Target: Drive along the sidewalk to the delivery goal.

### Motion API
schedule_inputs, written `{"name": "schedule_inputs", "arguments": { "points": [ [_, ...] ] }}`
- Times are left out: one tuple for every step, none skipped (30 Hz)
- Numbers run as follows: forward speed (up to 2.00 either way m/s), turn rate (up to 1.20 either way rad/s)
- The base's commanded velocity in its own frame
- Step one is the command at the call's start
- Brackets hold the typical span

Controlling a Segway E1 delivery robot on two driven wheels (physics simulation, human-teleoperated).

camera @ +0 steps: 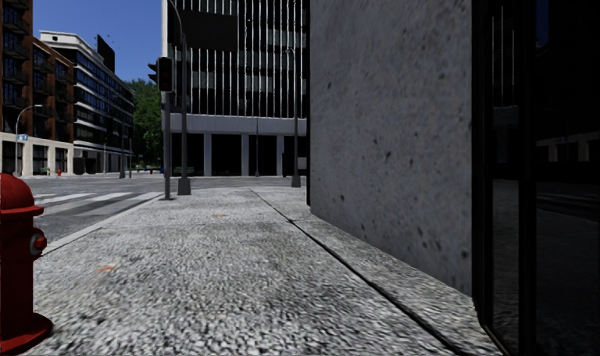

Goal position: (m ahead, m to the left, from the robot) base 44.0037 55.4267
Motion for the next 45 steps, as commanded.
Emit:
{"name": "schedule_inputs", "arguments": {
  "points": [
    [2.00, 0.00],
    [2.00, 0.08],
    [2.00, 0.22],
    [2.00, 0.36],
    [2.00, 0.45],
    [2.00, 0.48],
    [2.00, 0.48],
    [2.00, 0.48],
    [2.00, 0.42],
    [2.00, 0.26],
    [2.00, 0.12],
    [2.00, 0.12],
    [2.00, 0.05],
    [2.00, 0.02],
    [2.00, 0.01],
    [2.00, 0.01],
    [2.00, 0.01],
    [2.00, 0.01],
    [2.00, 0.02],
    [2.00, 0.10],
    [2.00, 0.21],
    [2.00, 0.36],
    [2.00, 0.36],
    [2.00, 0.48],
    [2.00, 0.56],
    [2.00, 0.59],
    [2.00, 0.60],
    [2.00, 0.60],
    [2.00, 0.60],
    [2.00, 0.57],
    [2.00, 0.38],
    [2.00, 0.38],
    [2.00, 0.25],
    [2.00, 0.14],
    [2.00, 0.07],
    [2.00, 0.03],
    [2.00, 0.02],
    [2.00, 0.01],
    [2.00, 0.00],
    [2.00, 0.00],
    [2.00, 0.00],
    [2.00, 0.00],
    [2.00, 0.00],
    [2.00, 0.00],
    [2.00, 0.00]
  ]
}}
